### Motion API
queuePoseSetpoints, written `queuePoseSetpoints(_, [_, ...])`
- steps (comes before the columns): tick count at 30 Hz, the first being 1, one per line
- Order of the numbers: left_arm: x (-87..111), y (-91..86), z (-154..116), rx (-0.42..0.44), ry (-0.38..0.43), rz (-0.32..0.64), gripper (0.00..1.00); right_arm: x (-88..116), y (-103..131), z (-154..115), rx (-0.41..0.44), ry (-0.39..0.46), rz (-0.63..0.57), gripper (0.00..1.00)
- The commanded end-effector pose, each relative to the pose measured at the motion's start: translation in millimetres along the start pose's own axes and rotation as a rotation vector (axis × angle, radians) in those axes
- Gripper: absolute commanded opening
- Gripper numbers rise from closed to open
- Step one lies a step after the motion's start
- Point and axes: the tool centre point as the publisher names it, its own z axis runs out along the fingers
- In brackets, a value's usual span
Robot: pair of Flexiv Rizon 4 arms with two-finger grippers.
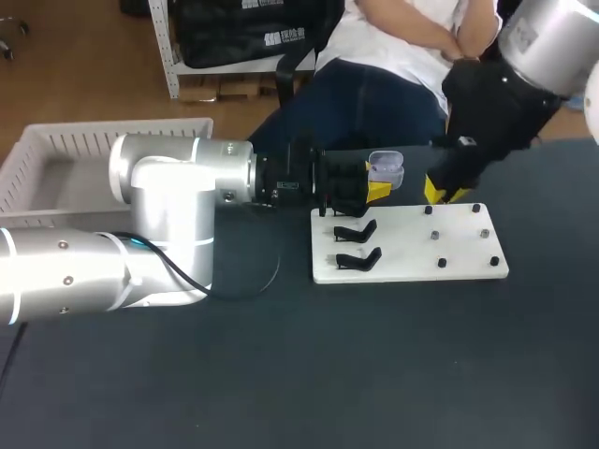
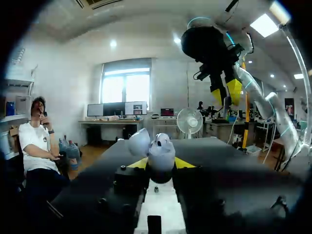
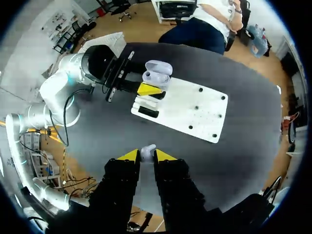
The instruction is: Pick up each earbud case from the left stands, insert the matching earbuds, close the lid, and place the case in the box.
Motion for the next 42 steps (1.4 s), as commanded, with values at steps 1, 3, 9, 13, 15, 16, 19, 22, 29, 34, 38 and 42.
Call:
queuePoseSetpoints(1, [1.0, -0.1, 1, -0.003, -0.004, 0.003, 0.0, -9, 10, -1, 0.0, 0.067, -0.045, 0.0])
queuePoseSetpoints(3, [1.0, -0.1, 1, -0.003, -0.004, 0.003, 0.0, -13, 15, -1, -0.001, 0.047, -0.084, 0.0])
queuePoseSetpoints(9, [1.0, -0.1, 1, -0.003, -0.004, 0.003, 0.0, -21, 21, -4, -0.035, -0.032, -0.132, 0.0])
queuePoseSetpoints(13, [1.0, -0.1, 1, -0.003, -0.004, 0.003, 0.0, -21, 21, -4, -0.035, -0.032, -0.132, 0.0])
queuePoseSetpoints(15, [1.0, -0.1, 1, -0.003, -0.004, 0.003, 0.0, -21, 21, -4, -0.035, -0.032, -0.132, 0.0])
queuePoseSetpoints(16, [1.0, -0.1, 1, -0.003, -0.004, 0.003, 0.0, -21, 21, -4, -0.035, -0.032, -0.132, 0.0])
queuePoseSetpoints(19, [1.0, -0.1, 1, -0.003, -0.004, 0.003, 0.0, -21, 21, -4, -0.035, -0.032, -0.132, 0.0])
queuePoseSetpoints(22, [1.0, -0.1, 1, -0.003, -0.004, 0.003, 0.0, -21, 21, -4, -0.035, -0.032, -0.132, 0.0])
queuePoseSetpoints(29, [1.0, -0.1, 1, -0.003, -0.004, 0.003, 0.0, -40, 20, 3, -0.06, -0.045, -0.229, 0.0])
queuePoseSetpoints(34, [1.0, -0.1, 1, -0.003, -0.004, 0.003, 0.0, -59, 23, 10, -0.024, -0.012, -0.336, 0.0])
queuePoseSetpoints(38, [1.0, -0.1, 1, -0.003, -0.004, 0.003, 0.0, -71, 21, 15, -0.006, -0.014, -0.374, 0.0])
queuePoseSetpoints(42, [1.0, -0.1, 1, -0.003, -0.004, 0.003, 0.0, -79, 18, 18, -0.012, 0.003, -0.407, 0.0])
